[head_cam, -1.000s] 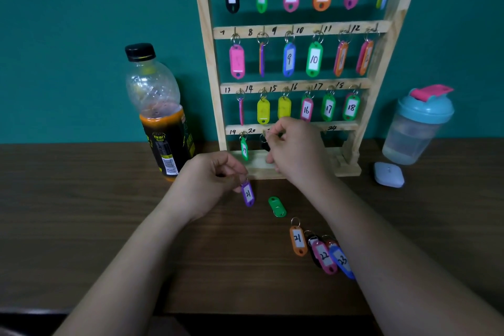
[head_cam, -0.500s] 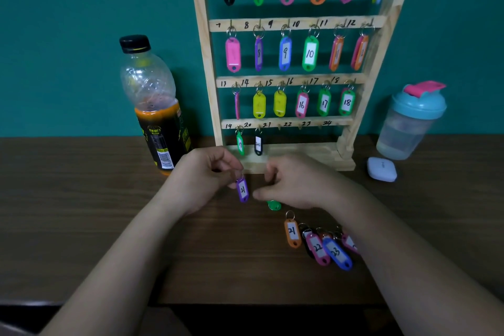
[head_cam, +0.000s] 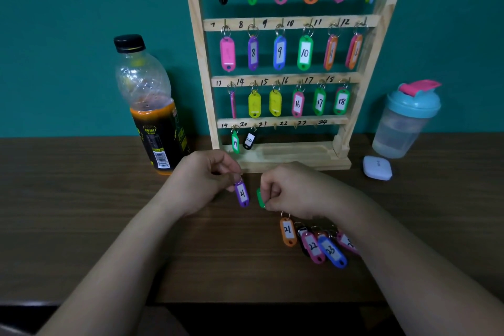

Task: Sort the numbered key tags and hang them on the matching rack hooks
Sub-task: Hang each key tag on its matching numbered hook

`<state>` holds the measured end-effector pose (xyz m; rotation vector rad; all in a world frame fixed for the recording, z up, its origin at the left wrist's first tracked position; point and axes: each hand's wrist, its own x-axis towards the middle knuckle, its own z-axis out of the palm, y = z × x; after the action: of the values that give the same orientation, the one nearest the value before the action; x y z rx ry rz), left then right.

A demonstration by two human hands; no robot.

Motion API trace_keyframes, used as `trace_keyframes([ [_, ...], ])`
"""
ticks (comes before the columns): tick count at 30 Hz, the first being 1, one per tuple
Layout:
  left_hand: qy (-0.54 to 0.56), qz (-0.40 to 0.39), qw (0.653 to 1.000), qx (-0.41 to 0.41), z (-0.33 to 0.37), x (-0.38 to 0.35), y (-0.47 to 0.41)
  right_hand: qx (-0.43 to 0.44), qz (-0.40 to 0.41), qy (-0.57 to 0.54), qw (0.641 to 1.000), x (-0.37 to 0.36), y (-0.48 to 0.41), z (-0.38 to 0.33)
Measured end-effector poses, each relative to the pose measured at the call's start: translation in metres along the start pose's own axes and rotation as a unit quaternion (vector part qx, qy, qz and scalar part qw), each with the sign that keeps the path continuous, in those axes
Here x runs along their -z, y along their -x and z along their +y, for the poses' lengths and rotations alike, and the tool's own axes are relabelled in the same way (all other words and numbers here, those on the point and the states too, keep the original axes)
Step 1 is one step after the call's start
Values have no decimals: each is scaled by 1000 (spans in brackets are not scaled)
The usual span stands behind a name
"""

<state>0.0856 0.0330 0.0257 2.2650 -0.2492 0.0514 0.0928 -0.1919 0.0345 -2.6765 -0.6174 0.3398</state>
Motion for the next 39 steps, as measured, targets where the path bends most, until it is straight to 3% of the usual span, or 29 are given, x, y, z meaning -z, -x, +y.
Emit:
trace_keyframes([
  [9,0,-5,1000,-7,3,-2,-1,24,92,-184,978,21,-1,14],
  [19,26,-6,1000,-4,4,-6,-2,20,260,-233,937,34,-23,11],
  [23,52,14,999,-2,12,-9,-1,16,248,-231,941,40,-28,5],
  [28,214,-32,976,21,26,-19,-4,49,170,-266,948,42,-28,0],
  [39,269,38,961,55,25,-30,-11,52,184,-266,945,41,-28,1],
])
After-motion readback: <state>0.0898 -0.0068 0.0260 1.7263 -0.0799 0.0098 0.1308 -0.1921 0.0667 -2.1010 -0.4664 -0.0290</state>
